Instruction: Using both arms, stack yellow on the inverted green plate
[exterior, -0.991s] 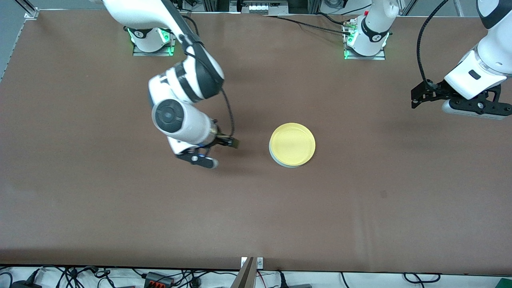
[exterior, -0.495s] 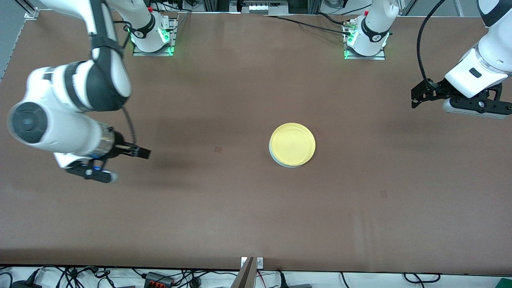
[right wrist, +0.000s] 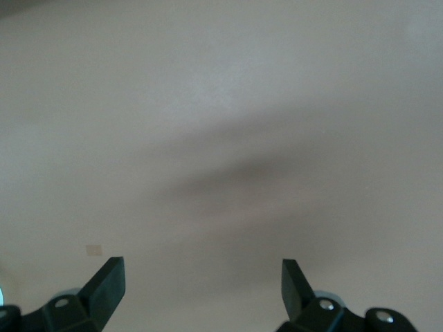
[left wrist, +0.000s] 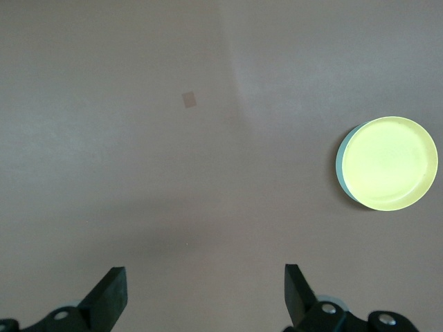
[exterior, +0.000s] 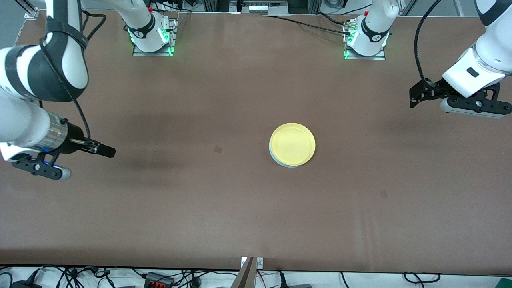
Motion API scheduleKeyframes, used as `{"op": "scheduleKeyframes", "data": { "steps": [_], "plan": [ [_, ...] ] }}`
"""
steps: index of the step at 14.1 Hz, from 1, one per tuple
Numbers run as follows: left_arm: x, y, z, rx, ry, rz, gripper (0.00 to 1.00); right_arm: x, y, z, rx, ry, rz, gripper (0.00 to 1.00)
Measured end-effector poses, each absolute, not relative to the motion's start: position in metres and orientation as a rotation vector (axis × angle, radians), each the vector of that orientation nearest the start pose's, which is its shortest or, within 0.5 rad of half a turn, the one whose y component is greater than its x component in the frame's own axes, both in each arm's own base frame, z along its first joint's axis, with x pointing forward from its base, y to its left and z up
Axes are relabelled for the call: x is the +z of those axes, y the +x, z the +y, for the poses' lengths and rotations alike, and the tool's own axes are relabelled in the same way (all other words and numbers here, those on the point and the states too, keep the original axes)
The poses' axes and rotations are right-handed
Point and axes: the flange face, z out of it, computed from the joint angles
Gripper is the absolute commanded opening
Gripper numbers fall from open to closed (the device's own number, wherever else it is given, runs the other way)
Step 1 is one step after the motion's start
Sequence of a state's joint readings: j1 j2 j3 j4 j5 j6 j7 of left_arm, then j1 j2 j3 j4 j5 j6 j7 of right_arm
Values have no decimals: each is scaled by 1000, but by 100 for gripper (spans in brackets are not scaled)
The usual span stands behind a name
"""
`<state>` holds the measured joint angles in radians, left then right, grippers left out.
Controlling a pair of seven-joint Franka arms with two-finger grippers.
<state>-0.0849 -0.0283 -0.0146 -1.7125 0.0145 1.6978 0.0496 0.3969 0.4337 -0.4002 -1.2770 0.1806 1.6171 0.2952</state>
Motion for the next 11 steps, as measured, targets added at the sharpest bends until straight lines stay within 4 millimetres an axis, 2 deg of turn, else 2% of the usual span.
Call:
{"op": "scheduleKeyframes", "data": {
  "steps": [6, 8, 11],
  "plan": [
    [585, 551, -54, -24, -3118, 237, 100, 579, 642, 27, -9, -3115, 301, 100],
    [585, 551, -55, -25, -3118, 240, 100, 589, 634, 7, -27, -3147, 182, 100],
    [585, 551, -56, -25, -3118, 241, 100, 598, 625, -29, -25, -3152, 160, 100]
  ]
}}
